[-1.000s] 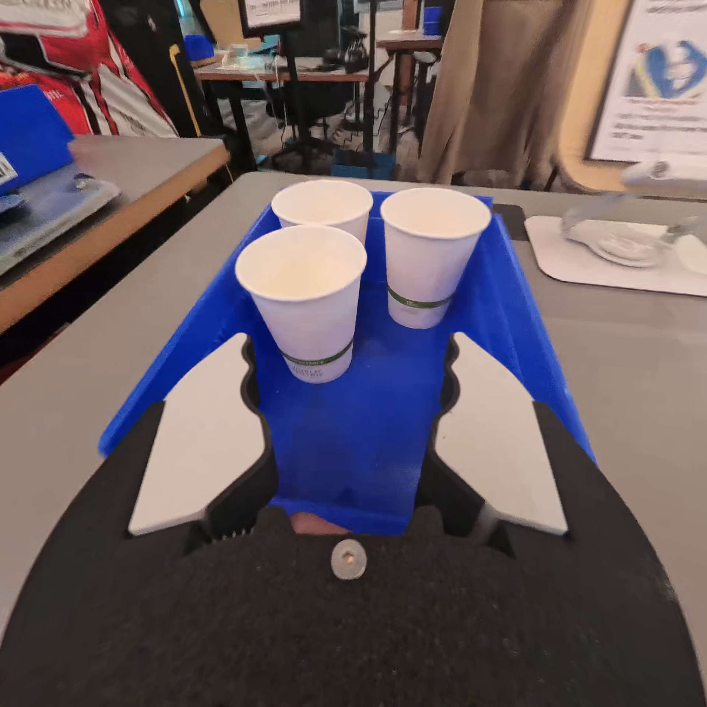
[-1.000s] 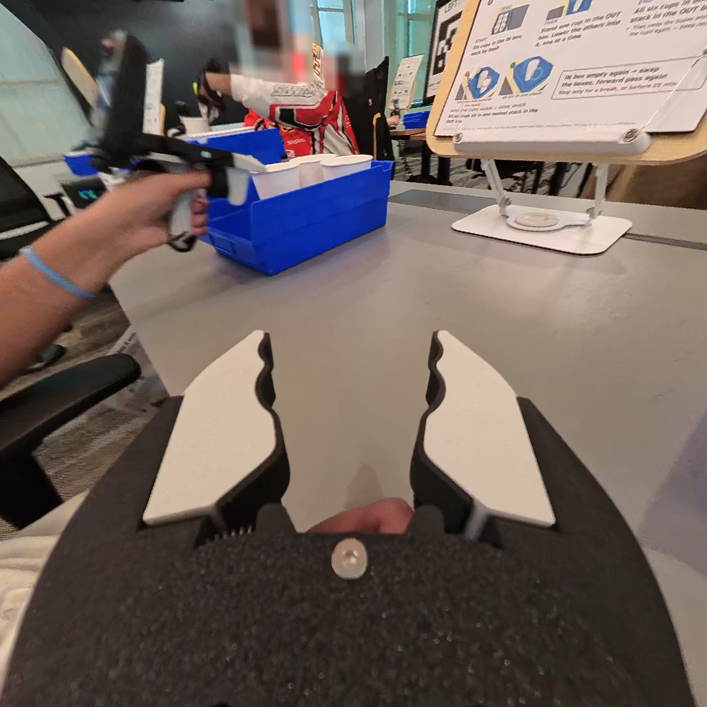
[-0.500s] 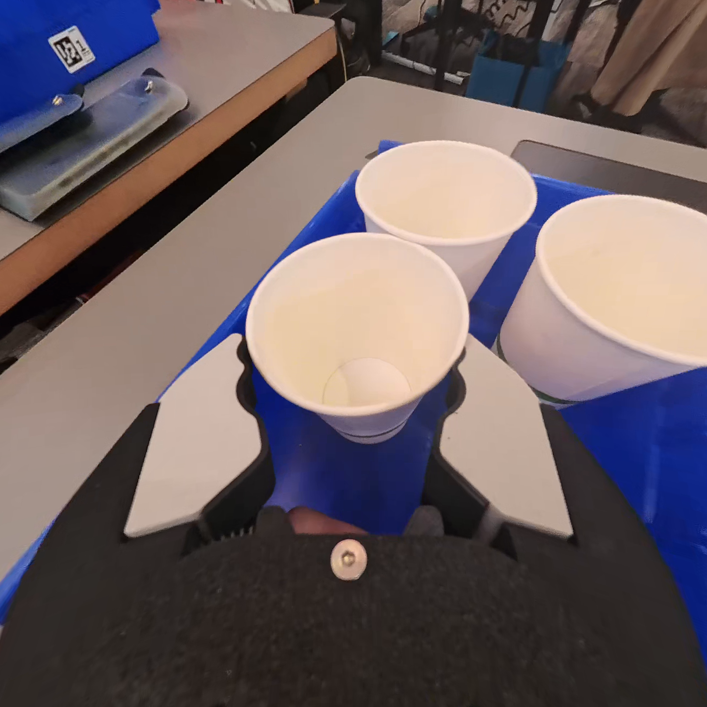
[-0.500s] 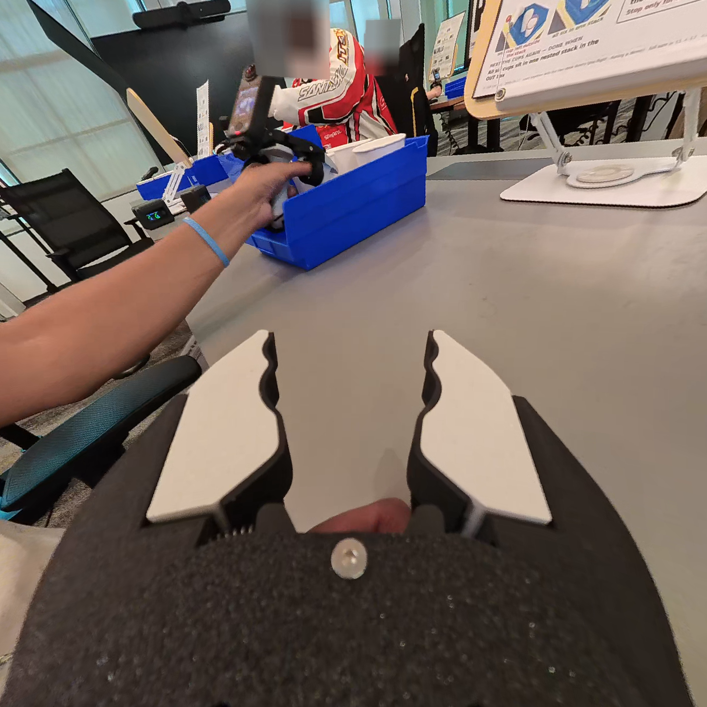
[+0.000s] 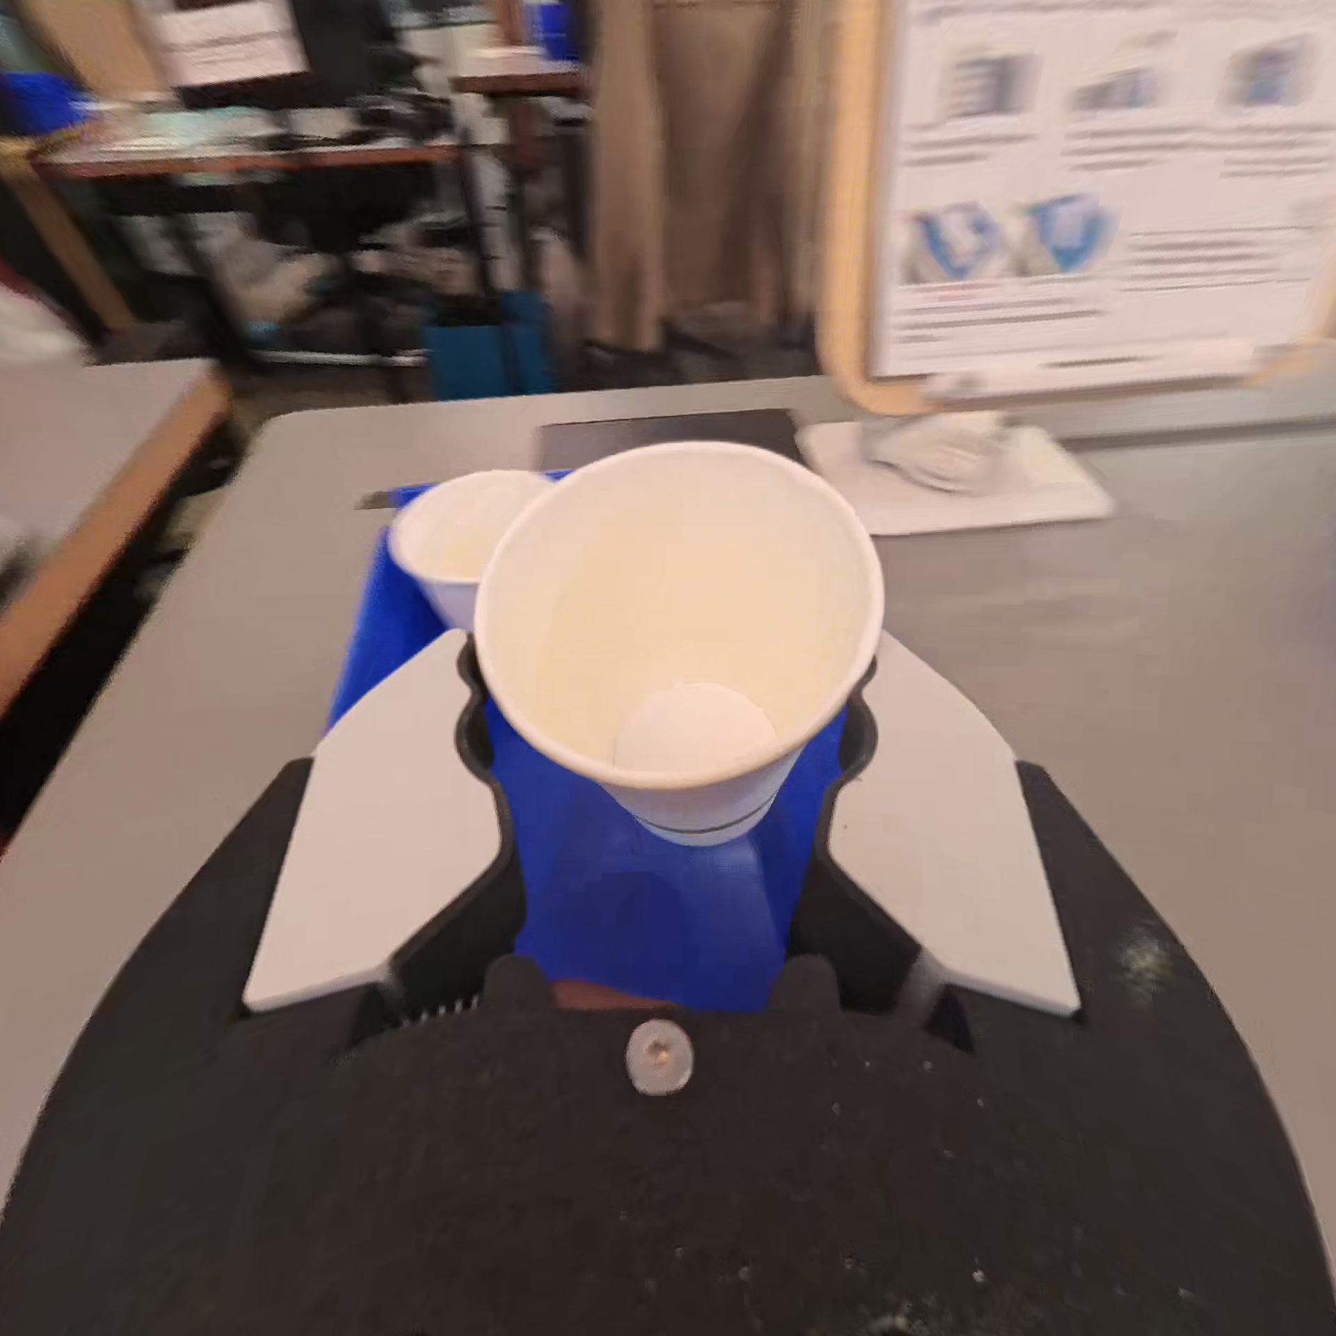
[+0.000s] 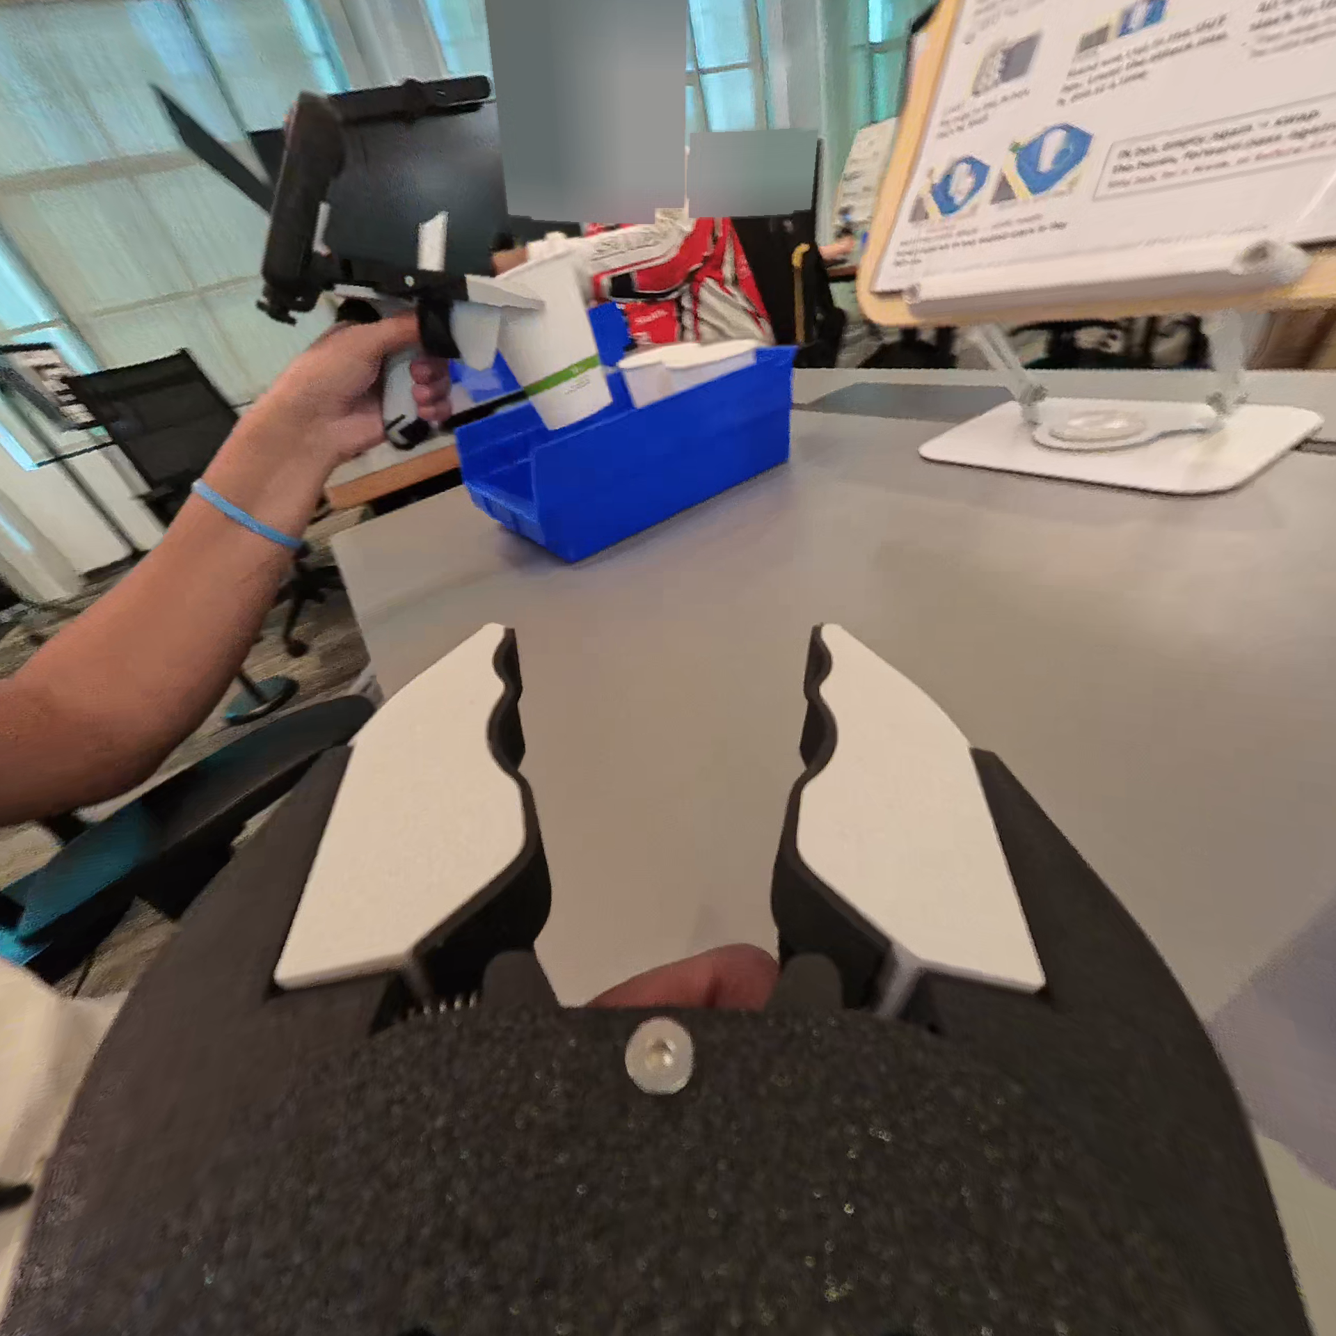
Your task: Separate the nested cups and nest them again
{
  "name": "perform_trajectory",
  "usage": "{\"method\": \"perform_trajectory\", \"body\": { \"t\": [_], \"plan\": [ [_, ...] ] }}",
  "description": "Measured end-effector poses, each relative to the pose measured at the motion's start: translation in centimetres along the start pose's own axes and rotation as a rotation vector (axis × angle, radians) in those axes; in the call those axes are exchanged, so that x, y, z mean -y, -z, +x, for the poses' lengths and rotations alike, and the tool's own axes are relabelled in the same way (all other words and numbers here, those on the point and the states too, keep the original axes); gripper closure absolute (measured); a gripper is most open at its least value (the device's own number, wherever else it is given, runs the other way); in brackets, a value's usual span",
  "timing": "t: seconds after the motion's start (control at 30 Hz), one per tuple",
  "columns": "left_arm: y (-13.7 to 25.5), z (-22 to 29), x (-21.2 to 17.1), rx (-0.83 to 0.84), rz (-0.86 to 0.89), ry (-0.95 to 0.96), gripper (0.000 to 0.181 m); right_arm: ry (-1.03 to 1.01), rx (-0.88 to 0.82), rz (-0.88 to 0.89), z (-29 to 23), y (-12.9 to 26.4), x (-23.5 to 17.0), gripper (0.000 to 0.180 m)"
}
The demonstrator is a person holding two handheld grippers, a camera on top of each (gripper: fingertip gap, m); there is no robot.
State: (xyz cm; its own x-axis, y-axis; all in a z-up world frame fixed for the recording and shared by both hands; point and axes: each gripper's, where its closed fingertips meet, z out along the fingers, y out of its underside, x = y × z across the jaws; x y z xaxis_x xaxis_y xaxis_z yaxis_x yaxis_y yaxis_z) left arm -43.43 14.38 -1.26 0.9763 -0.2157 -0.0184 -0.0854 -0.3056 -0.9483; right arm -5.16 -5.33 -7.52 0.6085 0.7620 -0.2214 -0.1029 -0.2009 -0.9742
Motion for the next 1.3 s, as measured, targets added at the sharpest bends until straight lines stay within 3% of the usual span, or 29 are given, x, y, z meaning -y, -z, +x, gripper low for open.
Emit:
{"method": "perform_trajectory", "body": {
  "t": [0.17, 0.27, 0.4, 0.57, 0.9, 1.03, 1.17, 1.3],
  "plan": [
    [6.0, 10.9, 1.4, -0.558, 0.036, -0.191, 0.086, 0.064, 0.264, -0.066, -1.9, -1.2, 2.7, 0.101],
    [8.6, 17.6, 0.2, -0.824, -0.004, -0.322, 0.086, 0.077, 0.386, -0.098, -3.4, -3.3, 5.0, 0.096],
    [9.8, 24.4, -1.5, -1.024, -0.06, -0.432, 0.085, 0.14, 0.402, -0.089, -4.4, -6.8, 7.2, 0.093],
    [10.3, 29.5, -2.8, -1.157, -0.071, -0.538, 0.085, 0.171, 0.441, -0.115, -5.8, -9.0, 6.9, 0.092],
    [9.4, 32.6, -4.6, -1.231, -0.144, -0.567, 0.085, 0.131, 0.462, -0.086, -5.5, -9.0, 5.7, 0.09],
    [9.5, 32.1, -3.7, -1.174, -0.086, -0.517, 0.086, 0.126, 0.432, -0.057, -4.8, -8.4, 5.8, 0.09],
    [9.4, 28.9, -2.4, -0.942, 0.086, -0.376, 0.081, 0.077, 0.345, 0.011, -2.5, -6.9, 6.8, 0.09],
    [8.2, 23.7, -4.2, -0.519, 0.229, -0.111, 0.082, 0.087, 0.134, 0.064, 1.2, -4.8, 8.6, 0.09]
  ]
}}
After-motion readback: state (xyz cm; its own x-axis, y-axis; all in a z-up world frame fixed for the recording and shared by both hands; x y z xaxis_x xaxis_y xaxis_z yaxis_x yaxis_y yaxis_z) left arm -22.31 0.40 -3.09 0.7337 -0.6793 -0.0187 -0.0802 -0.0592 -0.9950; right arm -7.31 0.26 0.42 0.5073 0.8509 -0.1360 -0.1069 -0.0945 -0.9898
